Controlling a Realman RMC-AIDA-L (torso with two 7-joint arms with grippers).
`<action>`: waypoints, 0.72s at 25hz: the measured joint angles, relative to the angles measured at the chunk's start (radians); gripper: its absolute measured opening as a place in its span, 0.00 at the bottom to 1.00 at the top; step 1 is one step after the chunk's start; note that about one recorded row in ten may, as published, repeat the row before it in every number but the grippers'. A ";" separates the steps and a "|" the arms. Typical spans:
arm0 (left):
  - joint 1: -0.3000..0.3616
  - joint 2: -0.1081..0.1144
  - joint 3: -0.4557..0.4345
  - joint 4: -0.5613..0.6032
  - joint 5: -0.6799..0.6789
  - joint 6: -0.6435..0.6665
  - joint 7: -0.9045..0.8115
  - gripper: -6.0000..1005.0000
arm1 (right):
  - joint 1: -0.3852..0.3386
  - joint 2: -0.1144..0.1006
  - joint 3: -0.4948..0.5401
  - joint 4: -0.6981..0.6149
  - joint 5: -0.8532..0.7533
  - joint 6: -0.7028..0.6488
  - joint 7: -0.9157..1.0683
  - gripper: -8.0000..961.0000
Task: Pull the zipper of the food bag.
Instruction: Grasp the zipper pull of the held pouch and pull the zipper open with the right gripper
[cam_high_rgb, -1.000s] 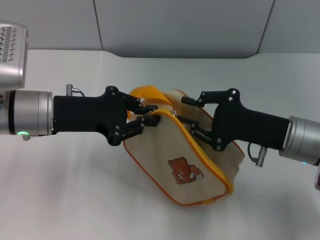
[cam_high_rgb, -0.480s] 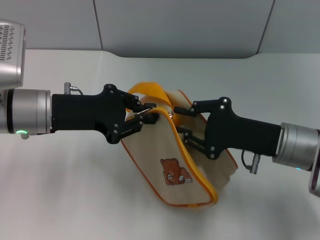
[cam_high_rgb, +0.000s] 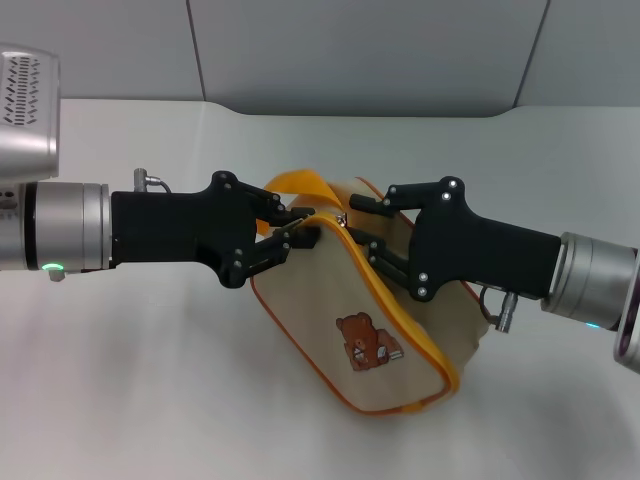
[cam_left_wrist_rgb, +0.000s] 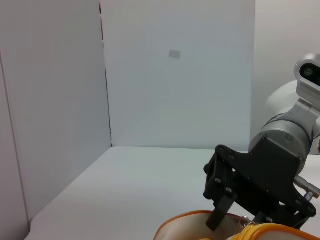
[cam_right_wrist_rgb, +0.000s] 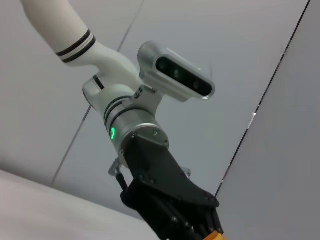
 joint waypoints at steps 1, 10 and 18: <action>0.000 -0.001 -0.003 0.000 0.000 -0.004 0.000 0.14 | 0.000 0.000 -0.007 -0.001 0.000 0.011 -0.001 0.26; 0.003 -0.001 -0.007 -0.001 0.000 -0.038 -0.011 0.14 | -0.020 -0.006 -0.005 -0.034 0.005 0.022 0.041 0.25; -0.003 -0.003 -0.002 -0.001 0.000 -0.048 -0.014 0.14 | -0.020 -0.004 -0.016 -0.049 -0.001 0.000 0.115 0.22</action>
